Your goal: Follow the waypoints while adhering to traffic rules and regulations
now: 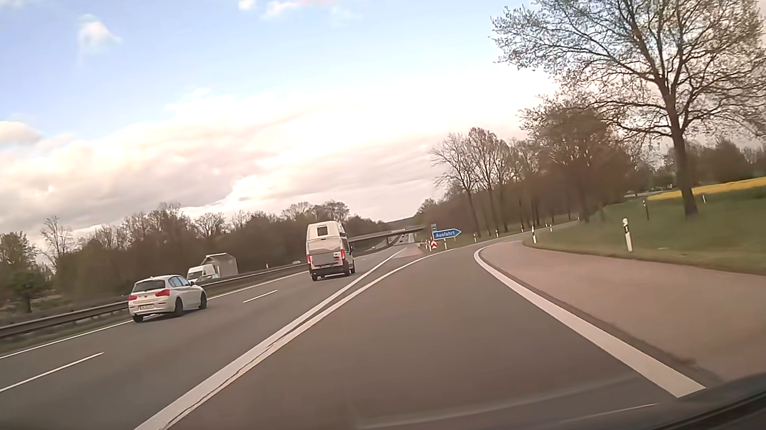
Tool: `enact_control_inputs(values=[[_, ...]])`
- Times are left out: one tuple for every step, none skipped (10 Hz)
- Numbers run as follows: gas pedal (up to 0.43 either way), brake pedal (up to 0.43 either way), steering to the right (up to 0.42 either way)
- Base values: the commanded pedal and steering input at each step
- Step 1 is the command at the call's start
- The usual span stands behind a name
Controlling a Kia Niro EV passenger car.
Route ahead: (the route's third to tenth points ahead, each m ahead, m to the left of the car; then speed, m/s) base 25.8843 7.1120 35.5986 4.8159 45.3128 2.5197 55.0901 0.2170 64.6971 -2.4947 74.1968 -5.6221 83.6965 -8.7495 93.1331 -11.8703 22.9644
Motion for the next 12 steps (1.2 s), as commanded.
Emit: enact_control_inputs(values=[[0.000, 0.122, 0.009], [0.000, 0.079, 0.012], [0.000, 0.012, 0.013], [0.000, 0.006, 0.013], [0.000, 0.006, 0.016], [0.000, 0.006, 0.019], [0.000, 0.006, 0.019], [0.000, 0.030, 0.023], [0.000, 0.043, 0.027], [0.000, 0.073, 0.029], [0.000, 0.116, 0.029], [0.000, 0.122, 0.029]])
